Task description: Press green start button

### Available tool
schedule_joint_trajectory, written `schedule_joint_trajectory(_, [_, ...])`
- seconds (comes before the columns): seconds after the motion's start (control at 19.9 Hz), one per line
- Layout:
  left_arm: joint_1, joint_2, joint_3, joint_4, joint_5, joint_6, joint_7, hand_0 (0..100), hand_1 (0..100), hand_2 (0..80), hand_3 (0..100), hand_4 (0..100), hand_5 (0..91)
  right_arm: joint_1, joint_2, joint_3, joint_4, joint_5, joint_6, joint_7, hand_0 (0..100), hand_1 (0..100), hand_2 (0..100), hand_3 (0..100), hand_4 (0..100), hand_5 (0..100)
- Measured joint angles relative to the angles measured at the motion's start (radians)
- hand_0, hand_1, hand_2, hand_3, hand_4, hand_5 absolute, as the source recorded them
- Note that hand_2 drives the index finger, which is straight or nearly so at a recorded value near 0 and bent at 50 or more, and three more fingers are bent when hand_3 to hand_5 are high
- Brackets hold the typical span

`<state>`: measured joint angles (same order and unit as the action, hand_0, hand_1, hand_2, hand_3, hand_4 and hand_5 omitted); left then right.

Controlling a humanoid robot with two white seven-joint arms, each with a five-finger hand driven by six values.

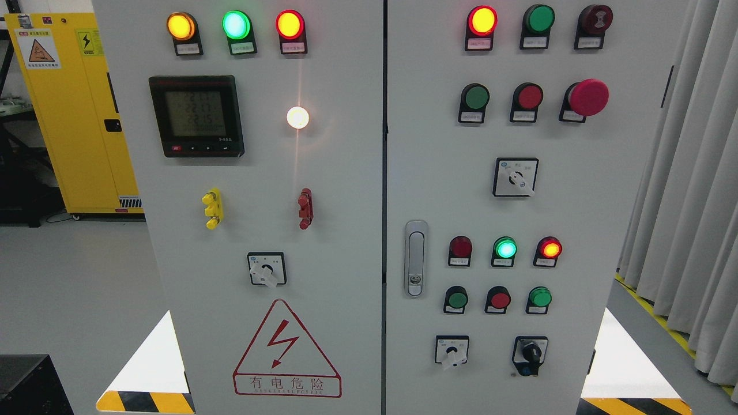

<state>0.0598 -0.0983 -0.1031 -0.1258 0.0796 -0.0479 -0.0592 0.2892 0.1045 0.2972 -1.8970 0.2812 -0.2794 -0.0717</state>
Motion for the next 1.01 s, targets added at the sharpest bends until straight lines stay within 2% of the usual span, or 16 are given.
schedule_joint_trajectory(0.71, [0.0, 0.0, 0.0, 0.0, 0.0, 0.0, 0.0, 12, 56, 0.0, 0, 0, 0.0, -0.005, 0.0, -0.001, 0.0, 0.008, 0.002, 0.0, 48, 68, 0, 0, 3, 0])
schedule_joint_trajectory(0.76, [0.0, 0.0, 0.0, 0.0, 0.0, 0.0, 0.0, 12, 56, 0.0, 0, 0, 0.0, -0.007, 0.0, -0.004, 0.0, 0.016, 0.002, 0.0, 45, 69, 0, 7, 9, 3])
schedule_joint_trajectory(0.81, [0.0, 0.0, 0.0, 0.0, 0.0, 0.0, 0.0, 12, 56, 0.0, 0, 0, 0.0, -0.01, 0.0, -0.007, 0.001, 0.032, 0.002, -0.001, 42, 72, 0, 20, 20, 15])
schedule_joint_trajectory(0.86, [0.0, 0.0, 0.0, 0.0, 0.0, 0.0, 0.0, 12, 56, 0.0, 0, 0, 0.0, -0.014, -0.001, -0.012, 0.002, 0.055, 0.002, -0.008, 42, 72, 0, 21, 20, 16])
schedule_joint_trajectory(0.91, [0.0, 0.0, 0.0, 0.0, 0.0, 0.0, 0.0, 12, 56, 0.0, 0, 0, 0.0, -0.02, -0.001, -0.017, 0.004, 0.079, 0.002, -0.018, 45, 74, 0, 26, 26, 20])
schedule_joint_trajectory(0.96, [0.0, 0.0, 0.0, 0.0, 0.0, 0.0, 0.0, 12, 56, 0.0, 0, 0, 0.0, -0.028, -0.001, -0.023, 0.005, 0.112, 0.002, -0.031, 47, 76, 0, 38, 42, 32])
schedule_joint_trajectory(1.01, [0.0, 0.0, 0.0, 0.0, 0.0, 0.0, 0.0, 12, 56, 0.0, 0, 0, 0.0, -0.038, -0.001, -0.03, 0.006, 0.147, 0.0, -0.045, 48, 77, 0, 43, 50, 39])
